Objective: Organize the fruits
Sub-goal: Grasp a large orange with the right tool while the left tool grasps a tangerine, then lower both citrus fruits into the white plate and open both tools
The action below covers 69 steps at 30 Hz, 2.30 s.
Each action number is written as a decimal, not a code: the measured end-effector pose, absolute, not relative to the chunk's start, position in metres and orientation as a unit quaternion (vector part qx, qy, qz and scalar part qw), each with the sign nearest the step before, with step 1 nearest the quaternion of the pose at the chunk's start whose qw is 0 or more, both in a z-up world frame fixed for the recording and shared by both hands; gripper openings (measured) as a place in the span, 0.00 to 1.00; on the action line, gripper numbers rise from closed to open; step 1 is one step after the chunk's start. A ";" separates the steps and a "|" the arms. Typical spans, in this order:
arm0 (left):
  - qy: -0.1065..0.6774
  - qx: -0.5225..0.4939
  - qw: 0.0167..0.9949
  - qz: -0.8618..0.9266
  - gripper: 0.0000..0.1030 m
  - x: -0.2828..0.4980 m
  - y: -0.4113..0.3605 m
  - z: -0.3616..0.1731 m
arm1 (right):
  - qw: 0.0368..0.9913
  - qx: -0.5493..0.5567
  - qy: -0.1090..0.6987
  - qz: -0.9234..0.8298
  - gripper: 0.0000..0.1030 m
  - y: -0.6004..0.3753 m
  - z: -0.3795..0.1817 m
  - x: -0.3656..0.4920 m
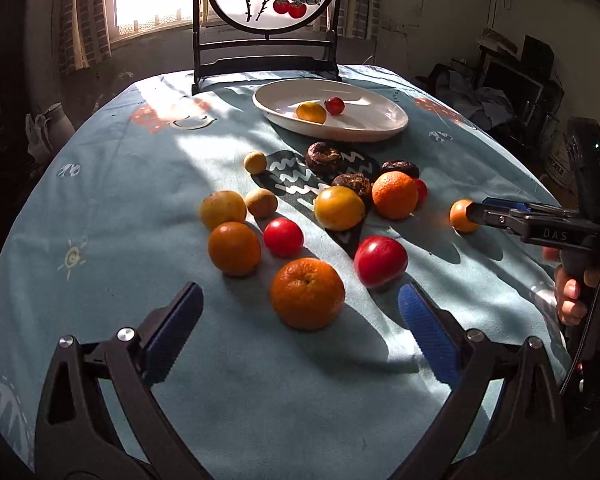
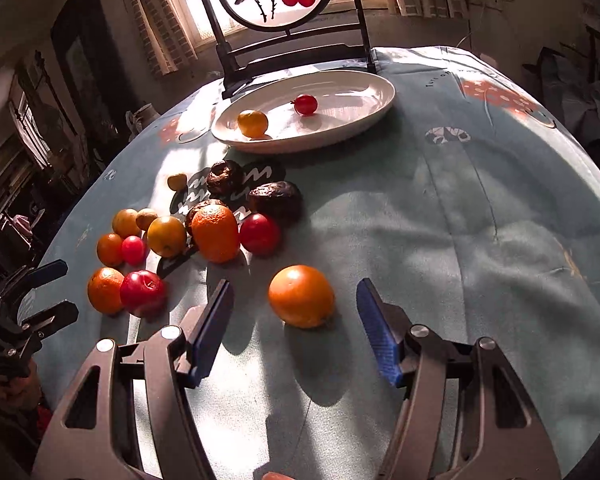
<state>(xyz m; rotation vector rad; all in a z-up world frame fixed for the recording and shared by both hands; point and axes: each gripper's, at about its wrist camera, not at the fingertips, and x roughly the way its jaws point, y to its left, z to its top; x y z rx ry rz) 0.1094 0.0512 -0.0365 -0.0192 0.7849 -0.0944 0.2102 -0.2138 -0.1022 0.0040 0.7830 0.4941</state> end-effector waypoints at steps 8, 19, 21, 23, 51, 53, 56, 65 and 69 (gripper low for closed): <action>0.384 -0.018 0.923 -0.033 0.97 0.108 0.058 -0.046 | 0.887 -0.022 0.401 0.227 0.62 -0.204 -0.111 0.218; 0.382 -0.006 0.923 -0.037 0.97 0.109 0.053 -0.045 | 0.881 -0.035 0.420 0.216 0.48 -0.196 -0.116 0.224; 0.383 -0.009 0.923 -0.037 0.97 0.109 0.054 -0.046 | 0.881 -0.038 0.421 0.213 0.41 -0.196 -0.117 0.224; 0.386 -0.014 0.922 -0.036 0.97 0.110 0.056 -0.046 | 0.882 -0.032 0.418 0.213 0.36 -0.198 -0.116 0.224; 0.444 0.002 0.894 -0.058 0.45 0.144 0.038 -0.065 | 0.859 0.120 0.410 0.284 0.36 -0.239 -0.115 0.231; 0.443 -0.006 0.894 -0.061 0.45 0.144 0.040 -0.065 | 0.858 0.121 0.410 0.284 0.36 -0.240 -0.115 0.231; 0.440 -0.023 0.895 -0.066 0.45 0.142 0.045 -0.063 | 0.859 0.120 0.408 0.285 0.36 -0.240 -0.115 0.230; 0.402 -0.061 0.909 -0.094 0.45 0.162 0.048 -0.024 | 0.887 0.087 0.332 0.308 0.37 -0.211 -0.067 0.242; 0.378 -0.061 0.919 -0.098 0.45 0.204 0.039 0.006 | 0.914 0.099 0.283 0.275 0.37 -0.195 -0.046 0.295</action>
